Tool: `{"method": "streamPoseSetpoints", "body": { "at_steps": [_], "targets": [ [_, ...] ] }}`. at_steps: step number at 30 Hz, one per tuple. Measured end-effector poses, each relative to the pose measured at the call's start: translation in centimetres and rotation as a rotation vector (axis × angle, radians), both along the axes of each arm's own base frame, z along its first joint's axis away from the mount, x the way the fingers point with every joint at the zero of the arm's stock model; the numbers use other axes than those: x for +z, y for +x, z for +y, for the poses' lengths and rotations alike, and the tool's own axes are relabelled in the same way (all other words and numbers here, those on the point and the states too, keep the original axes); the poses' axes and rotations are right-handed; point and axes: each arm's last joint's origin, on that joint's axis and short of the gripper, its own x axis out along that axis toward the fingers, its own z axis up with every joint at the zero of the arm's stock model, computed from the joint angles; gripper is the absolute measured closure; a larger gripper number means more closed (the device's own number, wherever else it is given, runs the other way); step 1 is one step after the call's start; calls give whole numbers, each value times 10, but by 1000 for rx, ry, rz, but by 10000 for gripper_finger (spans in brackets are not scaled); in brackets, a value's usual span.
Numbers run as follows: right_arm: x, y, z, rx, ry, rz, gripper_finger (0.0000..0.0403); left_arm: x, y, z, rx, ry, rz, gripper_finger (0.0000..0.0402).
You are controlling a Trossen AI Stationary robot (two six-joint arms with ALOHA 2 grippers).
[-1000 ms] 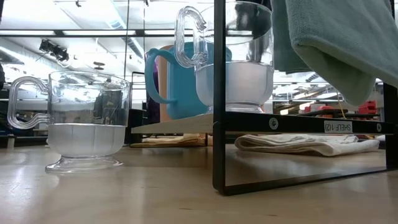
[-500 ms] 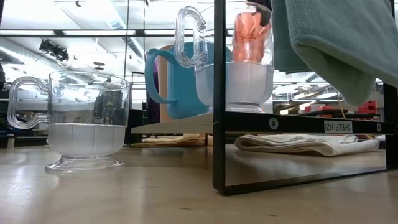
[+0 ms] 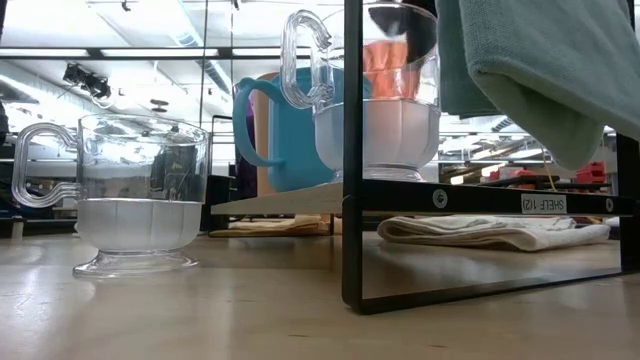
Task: Stack small to large cups/mugs on shelf
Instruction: Put the dark orange cup on the shelf
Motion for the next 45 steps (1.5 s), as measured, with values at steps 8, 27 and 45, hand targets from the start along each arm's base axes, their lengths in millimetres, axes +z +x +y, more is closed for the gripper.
{"method": "streamPoseSetpoints", "body": {
  "at_steps": [8,27,45],
  "targets": [
    [-19,16,-12,-19,71,55,399,0,0,0,-1,3,1,270],
    [-41,38,-18,-29,113,56,399,0,0,0,-2,6,-2,268],
    [-42,43,-19,-27,146,19,399,1,0,1,0,13,-3,270]
  ]
}}
